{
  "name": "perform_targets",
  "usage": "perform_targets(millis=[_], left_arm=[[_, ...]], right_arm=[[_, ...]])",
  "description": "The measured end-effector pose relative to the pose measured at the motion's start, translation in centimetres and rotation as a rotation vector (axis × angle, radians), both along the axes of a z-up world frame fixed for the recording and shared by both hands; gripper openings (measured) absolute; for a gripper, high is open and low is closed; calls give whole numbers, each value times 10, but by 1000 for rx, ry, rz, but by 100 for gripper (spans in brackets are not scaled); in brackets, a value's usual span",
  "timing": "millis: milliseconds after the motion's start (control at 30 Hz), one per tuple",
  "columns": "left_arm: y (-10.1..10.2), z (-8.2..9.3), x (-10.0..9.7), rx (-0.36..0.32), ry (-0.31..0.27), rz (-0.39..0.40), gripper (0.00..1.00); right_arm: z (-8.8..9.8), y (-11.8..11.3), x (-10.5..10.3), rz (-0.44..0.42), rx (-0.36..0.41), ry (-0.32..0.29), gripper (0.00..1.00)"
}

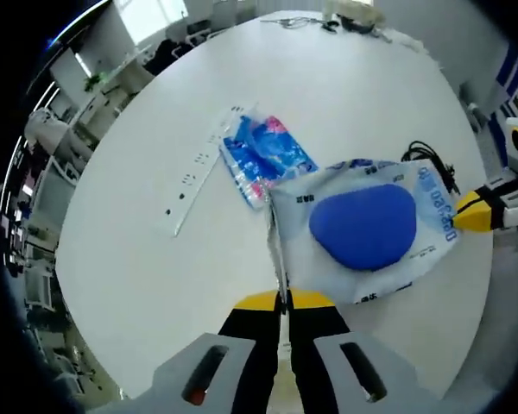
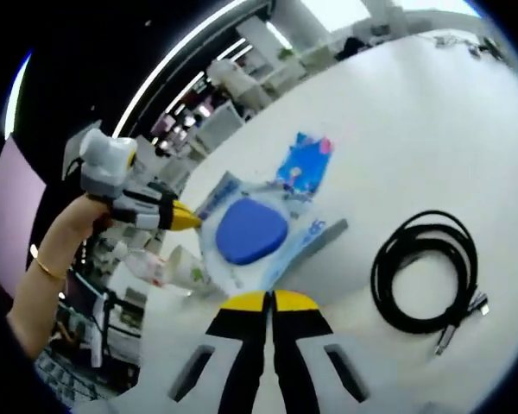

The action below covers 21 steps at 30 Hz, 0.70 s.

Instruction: Arrange the tabletop items into an orderly group along one side of the table until the central work area is clear of visible clutter.

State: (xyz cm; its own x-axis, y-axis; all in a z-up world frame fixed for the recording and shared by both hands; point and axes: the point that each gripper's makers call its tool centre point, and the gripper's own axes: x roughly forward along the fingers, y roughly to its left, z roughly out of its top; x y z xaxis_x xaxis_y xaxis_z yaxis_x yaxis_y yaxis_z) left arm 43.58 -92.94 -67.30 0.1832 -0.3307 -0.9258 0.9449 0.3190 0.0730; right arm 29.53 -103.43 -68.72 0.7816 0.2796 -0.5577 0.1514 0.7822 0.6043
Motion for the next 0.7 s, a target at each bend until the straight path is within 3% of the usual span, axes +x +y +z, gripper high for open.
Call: perform_targets(millis=[367,600,700], left_arm=[[4,20,-20,-55,-28,34,2],[10,27,-37,-148,-54,162,2],[8,24,-50,-218,-21,213,2]], right_arm=[[17,-28,9,50,-108,-40,0],[23,-41,10,104,-170,-68,0],[20,-47,8,127,-210,-63,0]])
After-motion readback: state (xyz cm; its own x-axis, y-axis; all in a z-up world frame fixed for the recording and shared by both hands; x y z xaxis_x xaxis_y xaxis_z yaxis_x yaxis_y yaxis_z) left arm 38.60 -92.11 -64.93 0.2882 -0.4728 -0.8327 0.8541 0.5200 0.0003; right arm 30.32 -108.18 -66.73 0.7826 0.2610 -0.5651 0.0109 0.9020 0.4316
